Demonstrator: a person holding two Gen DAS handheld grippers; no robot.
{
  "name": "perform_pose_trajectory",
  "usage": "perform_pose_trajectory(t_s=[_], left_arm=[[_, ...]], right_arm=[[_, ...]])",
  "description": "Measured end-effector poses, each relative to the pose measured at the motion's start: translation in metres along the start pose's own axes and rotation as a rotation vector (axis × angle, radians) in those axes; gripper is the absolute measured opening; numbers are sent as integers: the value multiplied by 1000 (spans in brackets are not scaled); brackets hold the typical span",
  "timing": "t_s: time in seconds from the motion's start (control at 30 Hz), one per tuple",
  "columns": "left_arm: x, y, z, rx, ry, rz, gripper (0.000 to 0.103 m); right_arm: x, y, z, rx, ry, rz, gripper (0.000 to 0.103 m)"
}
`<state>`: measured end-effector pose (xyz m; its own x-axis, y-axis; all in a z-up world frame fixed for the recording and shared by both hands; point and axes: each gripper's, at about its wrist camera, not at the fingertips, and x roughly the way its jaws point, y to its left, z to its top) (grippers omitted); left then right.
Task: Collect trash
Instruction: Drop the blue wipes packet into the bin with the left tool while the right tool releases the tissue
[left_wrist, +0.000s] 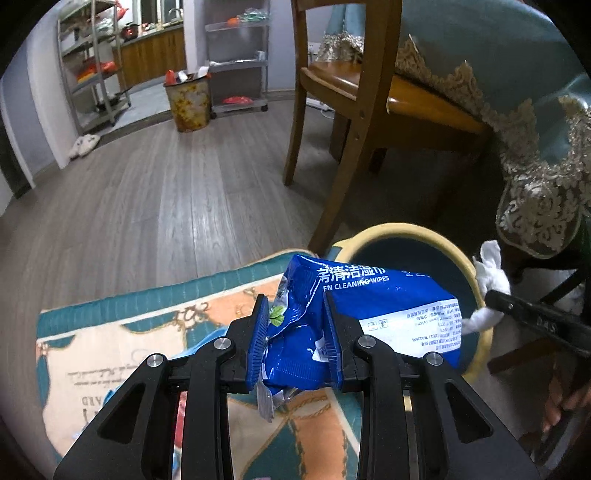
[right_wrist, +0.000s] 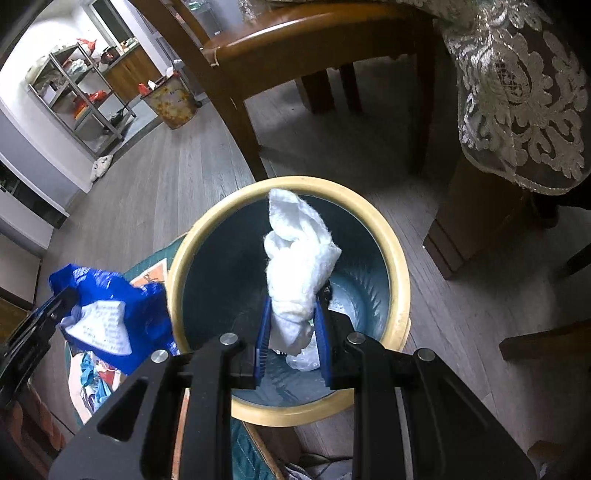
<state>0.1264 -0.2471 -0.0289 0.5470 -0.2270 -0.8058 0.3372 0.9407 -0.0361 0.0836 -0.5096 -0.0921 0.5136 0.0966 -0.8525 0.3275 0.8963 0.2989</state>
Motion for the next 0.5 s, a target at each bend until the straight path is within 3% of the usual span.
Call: perform_pose_trajectory(t_s=[0.3, 0.5], left_arm=[[21, -13, -3, 26, 14, 2, 31], [18, -22, -4, 40, -6, -115, 39]], right_arm=[[6, 2, 1, -13, 8, -25, 21], [6, 5, 1, -14, 3, -3, 22]])
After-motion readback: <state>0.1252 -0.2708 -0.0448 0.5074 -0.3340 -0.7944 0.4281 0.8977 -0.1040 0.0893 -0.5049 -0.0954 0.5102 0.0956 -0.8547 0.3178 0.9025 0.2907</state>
